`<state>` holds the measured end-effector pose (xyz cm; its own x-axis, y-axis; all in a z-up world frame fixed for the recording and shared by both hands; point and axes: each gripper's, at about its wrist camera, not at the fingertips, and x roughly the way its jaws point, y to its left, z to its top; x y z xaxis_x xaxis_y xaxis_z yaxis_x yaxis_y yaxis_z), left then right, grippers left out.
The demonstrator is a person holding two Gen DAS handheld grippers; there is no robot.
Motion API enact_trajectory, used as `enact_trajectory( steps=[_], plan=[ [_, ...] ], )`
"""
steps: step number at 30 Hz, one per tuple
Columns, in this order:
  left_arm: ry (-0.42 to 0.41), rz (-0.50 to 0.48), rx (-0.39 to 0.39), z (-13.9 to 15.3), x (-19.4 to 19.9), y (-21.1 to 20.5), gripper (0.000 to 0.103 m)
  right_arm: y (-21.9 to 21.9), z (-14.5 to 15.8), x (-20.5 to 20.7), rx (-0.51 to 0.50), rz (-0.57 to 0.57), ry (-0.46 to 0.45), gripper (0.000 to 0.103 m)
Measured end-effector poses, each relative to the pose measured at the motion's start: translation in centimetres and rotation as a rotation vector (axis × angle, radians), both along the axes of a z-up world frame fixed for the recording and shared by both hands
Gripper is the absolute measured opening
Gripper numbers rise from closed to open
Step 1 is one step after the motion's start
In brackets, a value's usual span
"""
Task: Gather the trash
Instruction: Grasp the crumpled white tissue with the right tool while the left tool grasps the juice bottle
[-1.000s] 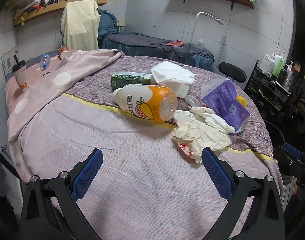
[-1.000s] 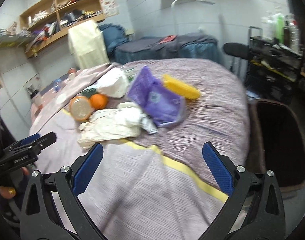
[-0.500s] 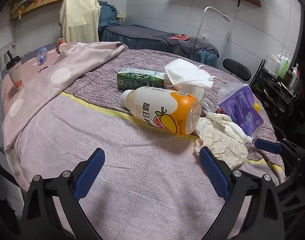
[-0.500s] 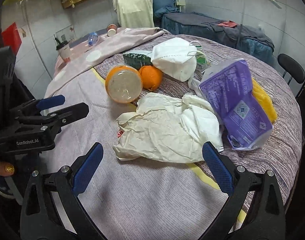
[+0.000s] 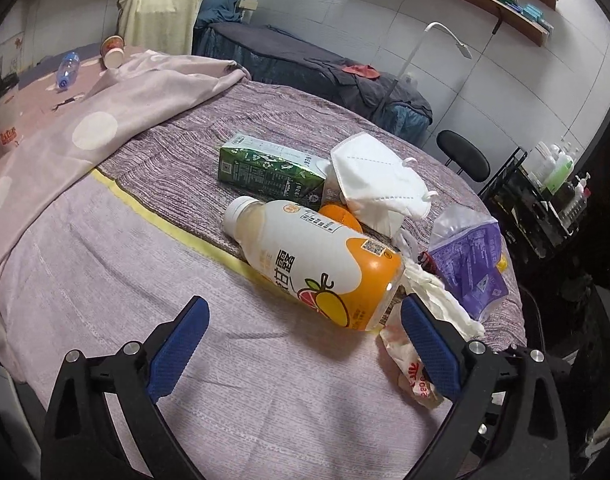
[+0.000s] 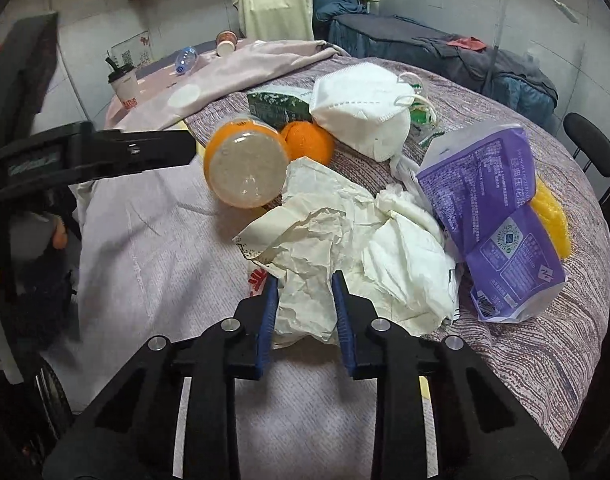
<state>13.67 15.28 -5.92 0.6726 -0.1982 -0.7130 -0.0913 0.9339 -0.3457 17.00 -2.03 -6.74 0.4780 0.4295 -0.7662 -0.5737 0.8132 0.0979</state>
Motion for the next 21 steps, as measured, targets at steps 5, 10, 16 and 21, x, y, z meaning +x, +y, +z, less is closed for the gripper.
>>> enact_trajectory(
  steps=[5, 10, 16, 21],
  plan=[
    [0.075, 0.008, -0.127, -0.1, 2.9, 1.3, 0.095, -1.2, 1.5, -1.8, 0.061, 0.011, -0.026, 0.025],
    [0.219, -0.012, -0.227, -2.0, 6.4, 1.8, 0.096, -2.1, 2.9, -4.2, 0.087, 0.015, -0.069, 0.025],
    [0.32, -0.047, -0.263, -3.6, 8.7, 0.8, 0.095, -3.6, 3.5, -5.6, 0.121, -0.026, -0.091, 0.025],
    [0.351, -0.032, -0.206, -4.9, 10.0, 0.3, 0.084, -4.2, 3.7, -6.8, 0.148, -0.032, -0.107, 0.025]
  ],
)
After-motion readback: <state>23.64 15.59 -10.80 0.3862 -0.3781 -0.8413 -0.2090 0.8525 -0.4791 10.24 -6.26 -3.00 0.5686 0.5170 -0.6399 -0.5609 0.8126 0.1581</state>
